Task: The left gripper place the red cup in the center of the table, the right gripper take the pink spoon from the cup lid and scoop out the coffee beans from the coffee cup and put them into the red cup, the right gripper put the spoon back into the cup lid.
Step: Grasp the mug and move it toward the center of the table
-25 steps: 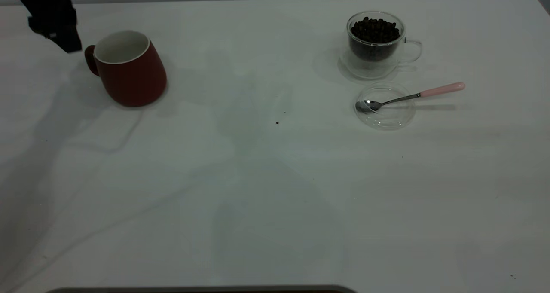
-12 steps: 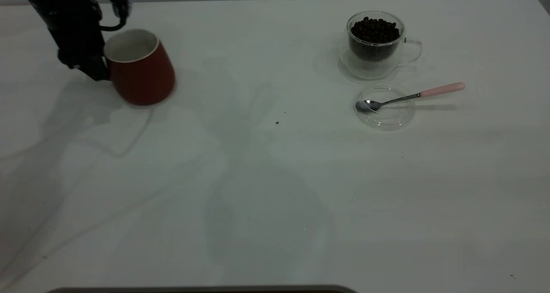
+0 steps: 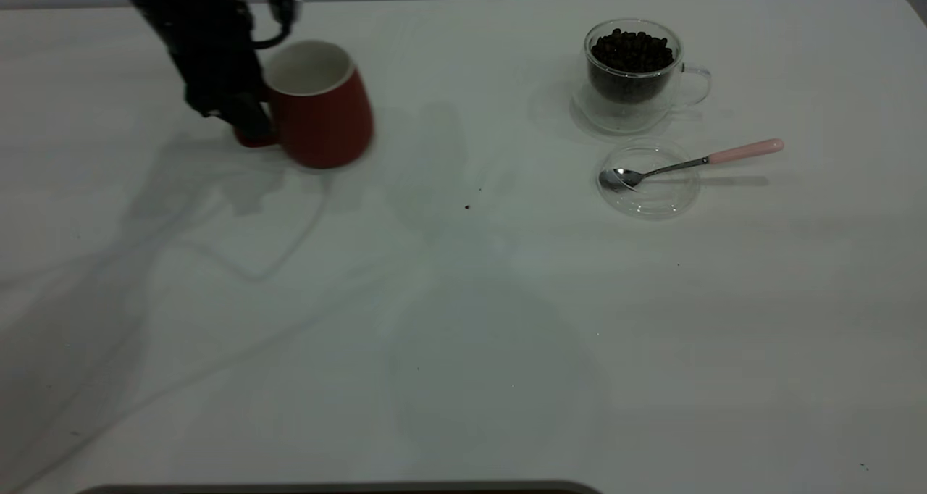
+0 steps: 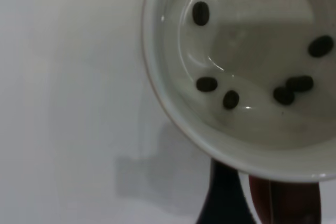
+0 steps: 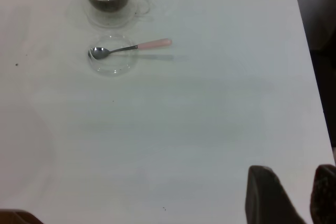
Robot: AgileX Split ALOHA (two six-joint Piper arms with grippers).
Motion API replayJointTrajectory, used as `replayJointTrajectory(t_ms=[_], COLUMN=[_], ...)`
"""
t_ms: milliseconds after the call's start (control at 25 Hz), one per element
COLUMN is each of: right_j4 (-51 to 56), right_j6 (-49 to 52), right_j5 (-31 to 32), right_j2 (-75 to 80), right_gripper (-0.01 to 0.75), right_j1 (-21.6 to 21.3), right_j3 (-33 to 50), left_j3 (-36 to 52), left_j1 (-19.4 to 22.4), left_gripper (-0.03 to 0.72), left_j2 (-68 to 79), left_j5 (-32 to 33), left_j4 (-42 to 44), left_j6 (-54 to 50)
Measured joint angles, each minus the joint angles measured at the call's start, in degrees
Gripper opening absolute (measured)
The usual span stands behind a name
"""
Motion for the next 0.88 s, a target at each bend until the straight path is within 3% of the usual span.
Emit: replayJointTrajectory(t_ms=[440, 680, 880], right_j4=[0.0, 0.0, 0.0], right_j6=[0.0, 0.0, 0.0], right_j5=[0.0, 0.0, 0.0], right_j2=[0.0, 0.0, 0.0], right_gripper=[0.239, 0.239, 0.239], right_j1=[0.0, 0.0, 0.0], right_j3=[0.0, 0.0, 0.0], left_j3=[0.0, 0.0, 0.0], left_j1=[-6.0, -5.4, -3.7], left_gripper=[0.586, 0.586, 0.586], left_j2=[0.0, -0.3, -6.0], left_j5=[-1.2, 0.2, 4.1], left_j4=[-2.9, -2.6, 2.7], left_j6=[0.0, -1.5, -10.8])
